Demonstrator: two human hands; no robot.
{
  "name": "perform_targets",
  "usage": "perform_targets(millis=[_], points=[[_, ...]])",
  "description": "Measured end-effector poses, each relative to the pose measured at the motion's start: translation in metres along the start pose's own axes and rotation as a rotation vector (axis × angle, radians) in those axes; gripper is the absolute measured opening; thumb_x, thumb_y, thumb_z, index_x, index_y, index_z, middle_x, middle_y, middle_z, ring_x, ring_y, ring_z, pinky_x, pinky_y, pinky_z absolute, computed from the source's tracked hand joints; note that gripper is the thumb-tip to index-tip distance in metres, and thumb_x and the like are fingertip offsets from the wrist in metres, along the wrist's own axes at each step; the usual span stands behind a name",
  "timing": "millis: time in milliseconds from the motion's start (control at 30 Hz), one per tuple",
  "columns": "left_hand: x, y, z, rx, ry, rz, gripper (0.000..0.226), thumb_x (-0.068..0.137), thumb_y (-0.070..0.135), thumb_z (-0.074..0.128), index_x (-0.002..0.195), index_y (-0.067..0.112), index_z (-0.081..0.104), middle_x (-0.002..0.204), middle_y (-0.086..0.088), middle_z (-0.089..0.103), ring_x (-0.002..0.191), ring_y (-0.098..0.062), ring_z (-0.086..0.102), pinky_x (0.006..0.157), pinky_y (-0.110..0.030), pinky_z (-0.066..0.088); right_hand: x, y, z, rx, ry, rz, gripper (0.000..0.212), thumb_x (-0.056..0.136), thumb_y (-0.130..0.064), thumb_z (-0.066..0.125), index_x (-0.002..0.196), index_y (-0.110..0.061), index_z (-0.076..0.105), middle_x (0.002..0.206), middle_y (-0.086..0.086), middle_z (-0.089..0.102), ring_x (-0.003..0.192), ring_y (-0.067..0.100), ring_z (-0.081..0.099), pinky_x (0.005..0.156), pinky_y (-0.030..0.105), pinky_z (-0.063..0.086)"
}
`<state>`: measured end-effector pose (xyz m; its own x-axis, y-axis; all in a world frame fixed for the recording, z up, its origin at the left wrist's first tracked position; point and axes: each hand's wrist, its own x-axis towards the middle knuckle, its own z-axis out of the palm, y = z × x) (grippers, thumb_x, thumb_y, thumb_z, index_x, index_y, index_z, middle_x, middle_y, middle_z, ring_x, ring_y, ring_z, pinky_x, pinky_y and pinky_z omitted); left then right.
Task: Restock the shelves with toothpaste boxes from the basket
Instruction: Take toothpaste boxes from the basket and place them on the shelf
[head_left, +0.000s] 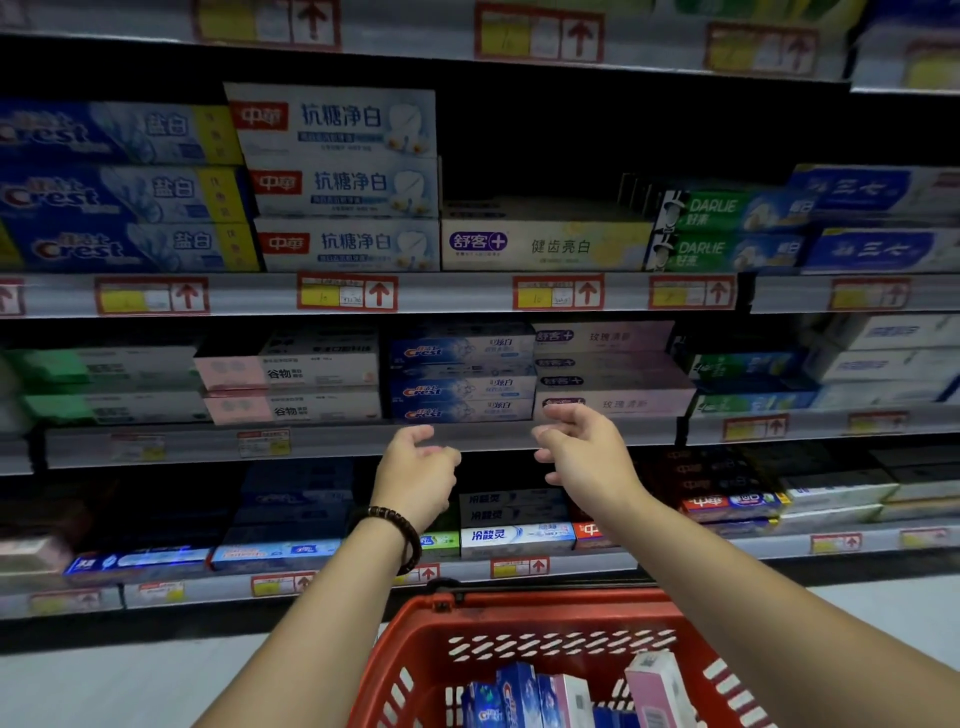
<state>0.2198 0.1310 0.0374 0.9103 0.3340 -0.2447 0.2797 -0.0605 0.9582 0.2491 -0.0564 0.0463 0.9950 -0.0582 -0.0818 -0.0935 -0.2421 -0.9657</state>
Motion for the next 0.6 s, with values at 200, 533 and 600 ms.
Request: perform_targets(millis=[200,533,600], points=[[-0.023,0.008,0.002,0.072,-0.012,0.036,0.049,0.1,0.017,0.063,0.146,0.02,0.049,0.113,0.006,0.063,0.102,-0.02,0.068,0.094,-0.046,0.06,-0.024,-0.011,-0.014,-0.012,-0.017,-0.019,0.032,0.103,-0.016,0.064,0.134,-0.021,0.062,0.11,0.003,0.072,0.099,0.017,0.073,0.097,0.047,0.061],[-0.07,0.015,0.001,0.139,-0.088,0.068,0.046,0.099,0.016,0.065,0.142,0.02,0.05,0.111,0.003,0.067,0.093,-0.021,0.073,0.079,-0.04,0.062,-0.062,-0.02,-0.037,-0.048,-0.035,-0.041,0.033,0.1,-0.016,0.066,0.132,-0.023,0.063,0.108,0.005,0.076,0.097,0.016,0.074,0.094,0.045,0.062],[-0.08,0.013,-0.002,0.165,-0.095,0.078,0.046,0.099,0.018,0.065,0.142,0.02,0.05,0.112,0.004,0.067,0.092,-0.019,0.073,0.08,-0.039,0.062,-0.07,-0.019,-0.043,-0.047,-0.044,-0.038,0.033,0.101,-0.017,0.067,0.132,-0.023,0.063,0.108,0.005,0.075,0.098,0.016,0.074,0.092,0.044,0.063]])
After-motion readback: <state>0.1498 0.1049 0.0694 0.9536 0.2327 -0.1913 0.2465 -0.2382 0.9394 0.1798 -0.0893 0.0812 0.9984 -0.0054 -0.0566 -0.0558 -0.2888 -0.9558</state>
